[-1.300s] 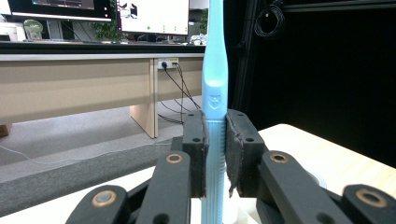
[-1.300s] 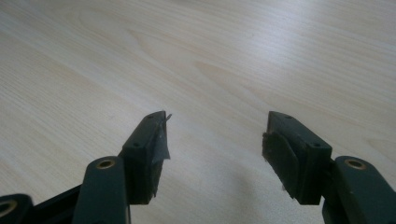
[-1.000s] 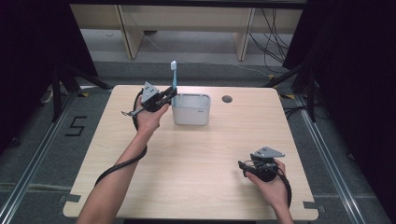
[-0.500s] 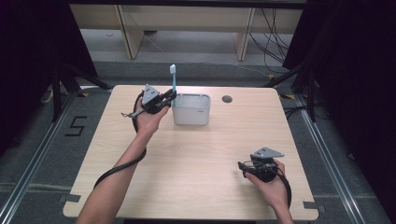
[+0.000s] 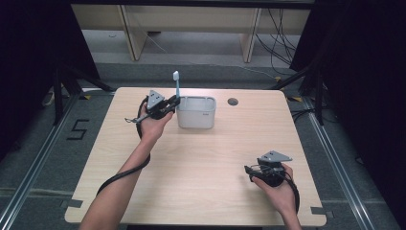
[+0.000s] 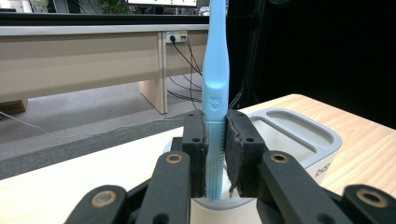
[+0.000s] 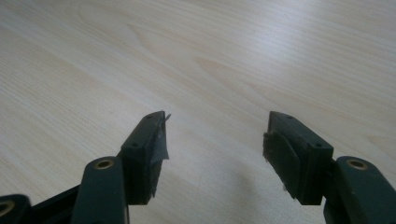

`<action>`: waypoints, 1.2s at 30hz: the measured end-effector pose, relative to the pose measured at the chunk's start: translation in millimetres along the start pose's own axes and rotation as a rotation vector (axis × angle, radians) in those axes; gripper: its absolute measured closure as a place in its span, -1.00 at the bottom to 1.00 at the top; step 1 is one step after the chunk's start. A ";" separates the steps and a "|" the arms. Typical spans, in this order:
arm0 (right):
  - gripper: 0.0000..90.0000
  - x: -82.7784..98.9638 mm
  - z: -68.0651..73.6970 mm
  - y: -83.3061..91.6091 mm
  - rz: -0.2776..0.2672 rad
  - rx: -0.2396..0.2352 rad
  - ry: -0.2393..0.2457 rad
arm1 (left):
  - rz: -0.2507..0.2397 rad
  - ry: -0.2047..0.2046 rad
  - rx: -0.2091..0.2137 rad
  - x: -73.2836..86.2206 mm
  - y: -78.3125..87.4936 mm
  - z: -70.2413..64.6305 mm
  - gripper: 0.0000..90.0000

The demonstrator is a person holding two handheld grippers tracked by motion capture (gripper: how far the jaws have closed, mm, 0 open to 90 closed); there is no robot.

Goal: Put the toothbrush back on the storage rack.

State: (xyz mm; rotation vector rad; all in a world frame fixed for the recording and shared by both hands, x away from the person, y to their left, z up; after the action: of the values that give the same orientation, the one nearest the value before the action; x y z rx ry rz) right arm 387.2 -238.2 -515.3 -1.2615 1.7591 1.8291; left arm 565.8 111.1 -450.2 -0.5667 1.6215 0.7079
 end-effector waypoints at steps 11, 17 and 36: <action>-0.13 0.3 -0.3 -1.4 -0.008 0.003 0.016 | 0.026 0.010 -0.006 5.8 -0.2 1.8 0.74; -0.13 0.4 0.3 -0.9 0.002 -0.002 0.008 | 0.036 0.018 -0.006 8.9 -0.8 2.2 0.74; -0.13 -0.5 0.6 -0.4 0.003 0.004 0.011 | 0.051 0.027 -0.003 14.2 -0.9 3.7 0.73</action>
State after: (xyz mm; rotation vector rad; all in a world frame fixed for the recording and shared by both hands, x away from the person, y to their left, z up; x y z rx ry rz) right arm 387.5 -237.4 -515.3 -1.2705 1.7706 1.8224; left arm 566.7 113.4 -464.6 -0.5405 1.6654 0.7429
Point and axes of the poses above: each handheld gripper's, and its own axes: y roughly backward along the jaws, x roughly out of its underside, z roughly to its left, the point moved 4 cm from there along -y, roughly forward along the jaws, and after that the axes turned 11 degrees about x, right-handed, at the moved point
